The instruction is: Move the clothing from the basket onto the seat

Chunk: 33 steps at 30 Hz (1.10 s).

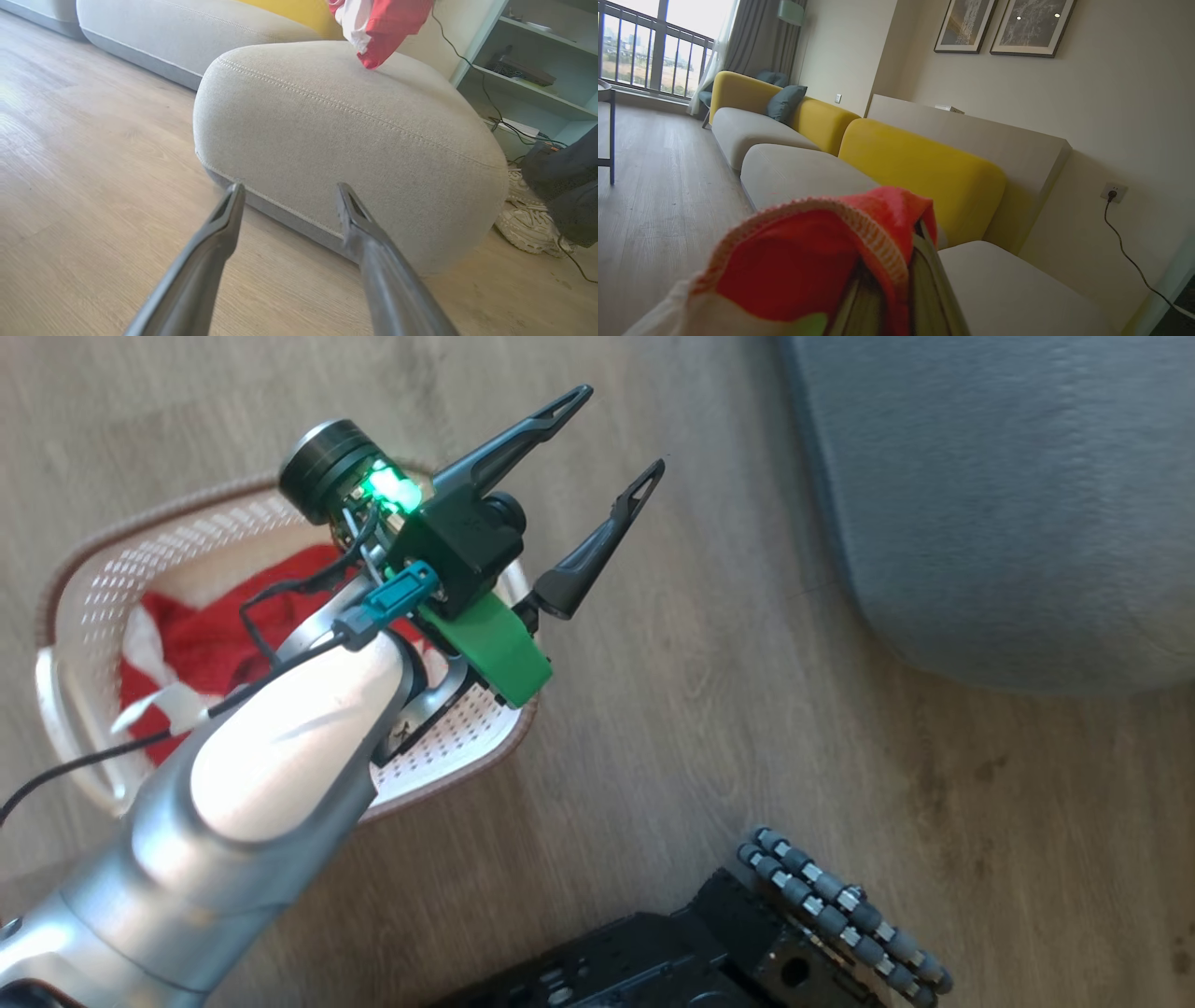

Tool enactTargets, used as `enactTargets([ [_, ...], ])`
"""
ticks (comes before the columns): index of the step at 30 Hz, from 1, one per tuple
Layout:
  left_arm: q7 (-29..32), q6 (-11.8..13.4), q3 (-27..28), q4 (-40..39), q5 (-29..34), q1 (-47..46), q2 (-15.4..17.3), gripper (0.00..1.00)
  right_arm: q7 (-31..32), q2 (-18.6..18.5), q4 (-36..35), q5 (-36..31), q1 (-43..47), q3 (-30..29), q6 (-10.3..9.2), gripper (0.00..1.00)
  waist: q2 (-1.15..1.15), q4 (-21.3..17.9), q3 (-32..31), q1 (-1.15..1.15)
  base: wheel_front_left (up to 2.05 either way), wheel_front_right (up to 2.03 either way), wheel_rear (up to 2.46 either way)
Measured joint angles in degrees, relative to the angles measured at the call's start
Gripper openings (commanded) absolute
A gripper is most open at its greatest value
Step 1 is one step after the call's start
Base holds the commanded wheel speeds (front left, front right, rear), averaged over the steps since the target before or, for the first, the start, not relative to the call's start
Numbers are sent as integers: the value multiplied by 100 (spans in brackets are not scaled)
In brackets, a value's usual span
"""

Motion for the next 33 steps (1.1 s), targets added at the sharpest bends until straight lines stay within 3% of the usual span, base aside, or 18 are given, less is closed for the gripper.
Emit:
enactTargets([
  [4, -3, 7, -5, -34, 48, -1, 13, 100, 0, -167, 579, -280, -326, -504, 0, 0, 0, 249, 239, -1, 0, 0, 0],
  [9, -38, 57, -4, -44, 48, -2, 15, 100, 0, -63, 1104, -559, -385, -977, 0, 0, 0, 441, 452, 0, 0, 0, 0],
  [16, -123, 114, 2, -29, 47, -56, 14, 100, 0, 605, 1503, -564, 54, -744, 0, 2, 0, 556, 554, -1, 0, 0, 0],
  [17, -129, 115, 1, -23, 47, -66, 8, 100, 0, 628, 1548, -503, 182, -671, 0, 23, 0, 555, 536, -2, 0, 0, 0],
  [18, -149, 115, 0, -8, 47, -66, 4, 100, 0, 635, 1582, -454, 310, -590, 0, 58, 0, 552, 511, -1, 0, 0, 0],
  [19, -165, 115, 1, 18, 46, -66, 2, 100, 0, 656, 1579, -377, 445, -530, 0, 100, 0, 547, 482, -1, 0, 0, 0],
  [33, -431, 159, 159, 572, -155, 108, -233, 100, 0, 832, 544, 530, 2347, 122, 0, 100, 0, 632, -248, -2, 0, 0, 0],
])
